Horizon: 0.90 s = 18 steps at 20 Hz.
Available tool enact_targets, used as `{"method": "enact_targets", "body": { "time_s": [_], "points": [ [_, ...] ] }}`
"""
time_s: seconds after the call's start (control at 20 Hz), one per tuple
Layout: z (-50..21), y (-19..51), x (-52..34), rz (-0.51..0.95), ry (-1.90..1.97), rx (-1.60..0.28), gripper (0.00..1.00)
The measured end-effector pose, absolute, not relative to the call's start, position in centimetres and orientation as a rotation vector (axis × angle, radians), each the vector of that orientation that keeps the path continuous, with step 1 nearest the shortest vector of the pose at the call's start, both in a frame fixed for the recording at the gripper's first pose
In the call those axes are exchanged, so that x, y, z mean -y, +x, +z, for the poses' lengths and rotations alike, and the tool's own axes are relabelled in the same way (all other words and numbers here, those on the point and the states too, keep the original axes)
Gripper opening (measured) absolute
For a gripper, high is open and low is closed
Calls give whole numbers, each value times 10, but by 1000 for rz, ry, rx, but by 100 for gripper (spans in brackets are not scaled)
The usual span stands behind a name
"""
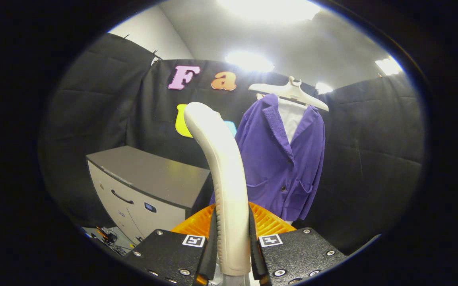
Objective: Iron the clothes twice with a garment steamer, once on the left side and once on the right side.
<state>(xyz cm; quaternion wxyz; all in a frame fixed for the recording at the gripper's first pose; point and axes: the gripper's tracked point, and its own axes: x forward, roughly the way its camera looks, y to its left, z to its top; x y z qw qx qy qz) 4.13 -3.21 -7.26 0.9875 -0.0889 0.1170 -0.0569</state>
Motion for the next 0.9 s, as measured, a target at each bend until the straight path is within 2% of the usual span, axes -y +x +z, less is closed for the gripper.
{"method": "enact_targets", "body": {
  "time_s": [0.45,0.9],
  "points": [
    [-41,41,-54,-188,-69,-179,35],
    [-62,42,-62,-262,-101,-163,35]
  ]
}}
